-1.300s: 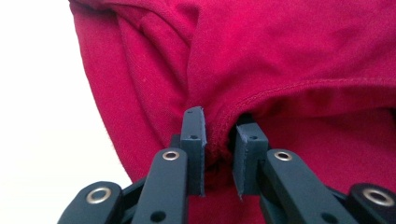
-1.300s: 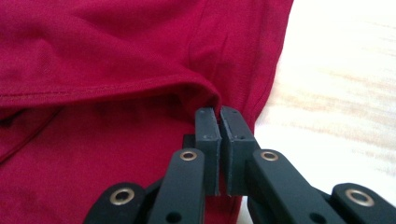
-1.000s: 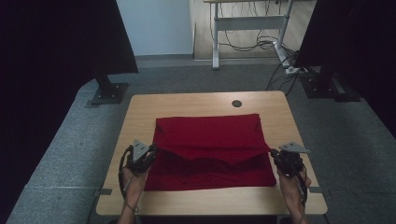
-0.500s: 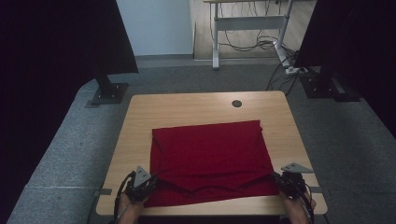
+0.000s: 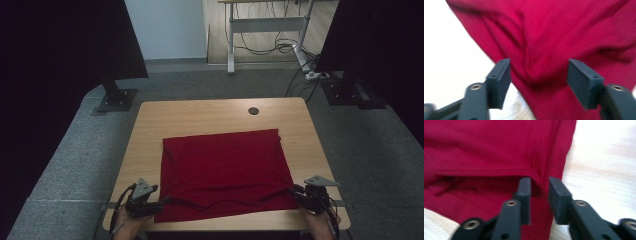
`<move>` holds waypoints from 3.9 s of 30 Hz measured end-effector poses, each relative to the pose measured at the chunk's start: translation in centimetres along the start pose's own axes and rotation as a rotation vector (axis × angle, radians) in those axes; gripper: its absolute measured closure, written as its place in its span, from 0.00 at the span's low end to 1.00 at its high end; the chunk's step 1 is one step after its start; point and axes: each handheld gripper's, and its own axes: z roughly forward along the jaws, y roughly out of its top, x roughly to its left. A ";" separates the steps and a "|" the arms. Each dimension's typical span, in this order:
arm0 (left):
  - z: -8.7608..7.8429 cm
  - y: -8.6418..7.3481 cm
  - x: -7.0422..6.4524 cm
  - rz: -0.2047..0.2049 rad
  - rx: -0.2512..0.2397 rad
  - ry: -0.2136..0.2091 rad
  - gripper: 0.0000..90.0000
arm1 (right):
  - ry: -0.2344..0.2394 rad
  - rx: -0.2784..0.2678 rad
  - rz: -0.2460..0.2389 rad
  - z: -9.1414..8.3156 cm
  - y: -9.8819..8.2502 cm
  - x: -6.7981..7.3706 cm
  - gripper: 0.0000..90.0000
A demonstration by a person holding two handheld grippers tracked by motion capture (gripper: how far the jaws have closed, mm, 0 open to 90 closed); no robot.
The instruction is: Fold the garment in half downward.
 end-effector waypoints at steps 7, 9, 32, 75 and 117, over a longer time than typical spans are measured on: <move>2.8 2.5 0.8 -0.041 -0.033 -0.024 0.23 | 0.012 -0.077 -0.054 -1.0 2.0 2.0 0.39; 4.5 2.8 0.9 -0.046 -0.014 -0.016 0.21 | 0.019 -0.069 -0.058 -0.6 2.1 2.2 0.35; 9.1 1.0 -2.9 -0.026 0.077 0.115 0.14 | -0.050 0.013 -0.078 6.1 2.4 -0.5 0.16; 11.5 2.7 -0.6 -0.030 0.063 0.109 0.12 | -0.016 0.020 -0.119 7.4 3.5 -0.4 0.14; 7.0 -0.8 5.0 -0.126 0.100 0.188 0.07 | 0.001 0.043 -0.158 2.8 -0.7 -1.0 0.07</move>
